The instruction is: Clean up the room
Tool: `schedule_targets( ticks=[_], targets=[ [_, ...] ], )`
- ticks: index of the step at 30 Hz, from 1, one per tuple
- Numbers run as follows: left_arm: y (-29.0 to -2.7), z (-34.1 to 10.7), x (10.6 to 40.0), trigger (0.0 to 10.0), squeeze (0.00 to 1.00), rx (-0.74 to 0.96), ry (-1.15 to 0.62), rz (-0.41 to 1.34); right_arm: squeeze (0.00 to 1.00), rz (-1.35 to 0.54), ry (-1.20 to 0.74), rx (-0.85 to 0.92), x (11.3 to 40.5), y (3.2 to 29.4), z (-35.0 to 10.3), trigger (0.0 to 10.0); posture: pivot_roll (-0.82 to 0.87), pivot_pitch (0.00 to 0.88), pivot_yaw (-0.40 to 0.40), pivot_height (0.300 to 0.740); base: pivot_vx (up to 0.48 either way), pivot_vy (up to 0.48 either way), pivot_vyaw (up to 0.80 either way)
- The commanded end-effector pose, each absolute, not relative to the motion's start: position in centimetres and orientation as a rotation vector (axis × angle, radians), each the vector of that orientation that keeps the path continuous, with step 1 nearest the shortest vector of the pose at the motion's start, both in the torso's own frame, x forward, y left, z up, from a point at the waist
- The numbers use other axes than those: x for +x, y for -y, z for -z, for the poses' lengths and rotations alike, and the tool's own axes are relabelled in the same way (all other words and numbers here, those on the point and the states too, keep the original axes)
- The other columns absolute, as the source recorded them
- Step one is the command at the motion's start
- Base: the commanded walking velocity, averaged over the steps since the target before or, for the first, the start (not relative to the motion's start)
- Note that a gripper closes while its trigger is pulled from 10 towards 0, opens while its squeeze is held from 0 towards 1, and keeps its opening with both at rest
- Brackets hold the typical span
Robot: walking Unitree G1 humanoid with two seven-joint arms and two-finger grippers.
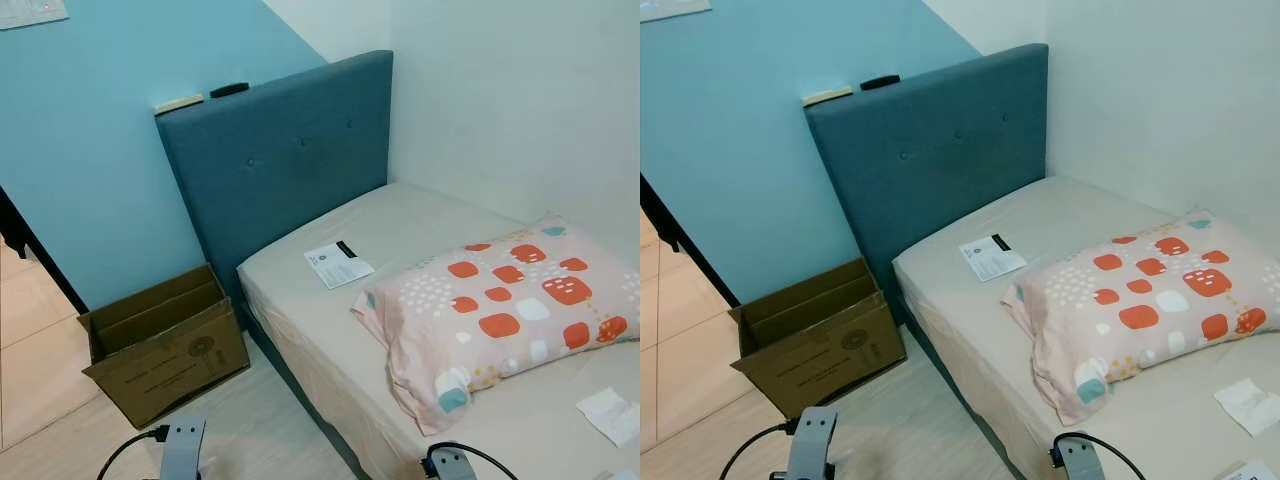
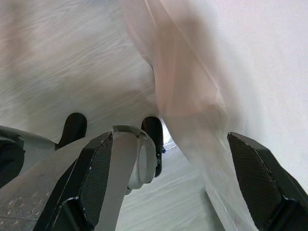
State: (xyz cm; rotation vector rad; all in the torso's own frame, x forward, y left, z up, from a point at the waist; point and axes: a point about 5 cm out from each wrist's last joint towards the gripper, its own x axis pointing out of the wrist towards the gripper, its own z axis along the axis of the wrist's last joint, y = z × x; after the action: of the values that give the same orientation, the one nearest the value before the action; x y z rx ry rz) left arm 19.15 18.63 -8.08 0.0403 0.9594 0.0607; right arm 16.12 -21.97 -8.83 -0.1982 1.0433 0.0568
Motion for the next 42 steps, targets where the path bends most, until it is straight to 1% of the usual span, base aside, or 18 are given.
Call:
schedule_targets(
  ticks=[1,14,15,16,17,19,22,24,25,27,31,36,38,39,42],
  targets=[
    [-19.0,8.1,19.1,10.0,0.00,0.044,-0.971,-0.069,0.00,-0.057,-1.050,-0.184,15.9,21.8,9.0,10.0,-0.18,0.000,0.065,0.740,0.000,0.000,0.00],
    [-19.5,7.9,19.4,10.0,0.00,0.029,-0.957,-0.098,0.00,-0.122,-1.050,-0.226,16.3,21.1,8.9,10.0,-0.17,0.000,0.037,0.740,0.000,0.000,0.00],
    [-19.5,7.8,19.5,10.0,0.00,0.023,-0.953,-0.105,0.00,-0.134,-1.050,-0.232,16.4,21.0,8.9,10.0,-0.16,0.000,0.021,0.740,0.000,0.000,0.00],
    [-19.5,7.8,19.5,10.0,0.00,0.023,-0.953,-0.105,0.00,-0.134,-1.050,-0.232,16.4,21.0,8.9,10.0,-0.16,0.000,0.021,0.740,0.000,0.000,0.00],
    [-19.4,7.7,19.6,10.0,0.00,0.013,-0.944,-0.115,0.00,-0.150,-1.050,-0.242,16.5,20.9,8.9,10.0,-0.14,0.000,0.000,0.740,0.000,0.000,0.00],
    [-19.1,7.6,19.9,10.0,0.00,-0.002,-0.933,-0.121,0.00,-0.175,-1.058,-0.275,16.5,21.1,8.8,10.0,-0.15,0.000,-0.003,0.740,0.000,0.000,0.00],
    [-18.6,7.9,19.5,10.0,0.00,0.000,-0.950,-0.099,0.00,-0.130,-1.057,-0.256,16.6,21.7,8.7,10.0,-0.16,0.000,0.014,0.740,0.000,0.000,0.00],
    [-18.3,8.2,19.1,10.0,0.00,0.031,-0.972,-0.057,0.00,-0.122,-1.056,-0.245,16.5,21.6,8.7,10.0,-0.16,0.000,0.034,0.740,0.000,0.000,0.00],
    [-18.3,8.2,19.1,10.0,0.00,0.031,-0.972,-0.057,0.00,-0.122,-1.056,-0.245,16.5,21.6,8.7,10.0,-0.16,0.000,0.034,0.740,0.000,0.000,0.00],
    [-18.0,8.4,18.8,10.0,0.00,0.078,-0.985,0.003,0.00,-0.117,-1.062,-0.223,16.2,21.1,9.0,10.0,-0.14,0.000,0.027,0.740,0.000,0.000,0.00],
    [-18.3,8.4,18.6,10.0,0.00,0.087,-0.991,0.005,0.00,-0.133,-1.096,-0.213,15.2,20.3,9.6,10.0,-0.12,0.000,0.016,0.740,0.000,0.000,0.00],
    [-18.8,8.7,17.8,10.0,0.00,0.086,-1.008,0.002,0.00,-0.148,-1.105,-0.218,14.8,20.2,9.7,10.0,-0.12,0.000,0.025,0.740,0.000,0.000,0.00],
    [-19.2,9.2,16.7,10.0,0.00,0.121,-1.046,0.025,0.00,-0.139,-1.101,-0.209,14.8,20.2,9.7,10.0,-0.13,0.000,0.031,0.740,0.000,0.000,0.00],
    [-19.2,9.2,16.7,10.0,0.00,0.121,-1.046,0.025,0.00,-0.139,-1.101,-0.209,14.8,20.2,9.7,10.0,-0.13,0.000,0.031,0.740,0.000,0.000,0.00],
    [-19.8,9.6,15.5,10.0,0.00,0.148,-1.084,0.032,0.00,-0.129,-1.100,-0.199,14.8,20.2,9.7,10.0,-0.13,0.000,0.023,0.740,0.000,0.000,0.00]
  ],
)
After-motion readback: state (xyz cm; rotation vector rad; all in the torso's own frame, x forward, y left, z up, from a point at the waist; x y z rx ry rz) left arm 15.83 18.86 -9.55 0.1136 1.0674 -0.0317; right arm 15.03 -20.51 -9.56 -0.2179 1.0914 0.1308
